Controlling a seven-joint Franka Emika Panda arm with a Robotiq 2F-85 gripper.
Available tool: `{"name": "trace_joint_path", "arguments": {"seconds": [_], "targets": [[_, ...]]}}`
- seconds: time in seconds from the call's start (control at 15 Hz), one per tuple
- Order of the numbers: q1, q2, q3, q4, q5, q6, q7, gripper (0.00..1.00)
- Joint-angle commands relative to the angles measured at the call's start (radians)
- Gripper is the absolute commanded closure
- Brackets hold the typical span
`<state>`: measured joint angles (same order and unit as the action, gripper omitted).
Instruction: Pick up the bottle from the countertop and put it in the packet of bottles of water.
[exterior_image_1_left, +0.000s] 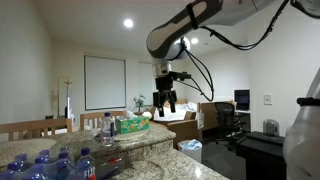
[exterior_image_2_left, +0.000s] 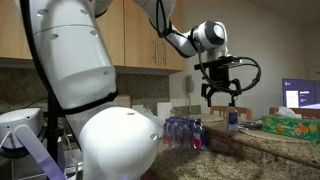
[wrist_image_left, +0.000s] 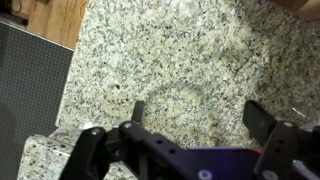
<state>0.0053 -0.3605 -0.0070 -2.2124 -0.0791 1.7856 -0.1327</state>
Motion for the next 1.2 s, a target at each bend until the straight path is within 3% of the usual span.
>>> {"name": "trace_joint_path", "arguments": {"seconds": [0.0,0.6,0.87,1.13], "targets": [[0.003,0.001,-0.003,0.002,-0.001,-0.003,0.001,0.0],[0.033,0.067,0.019,0.061,-0.004,0.001,-0.027,0.0],[0.071,0.207,0.057,0.214,-0.025,0.005,-0.044,0.0],[0.123,0.436,0.122,0.387,0.001,0.077,-0.012,0.0]]}}
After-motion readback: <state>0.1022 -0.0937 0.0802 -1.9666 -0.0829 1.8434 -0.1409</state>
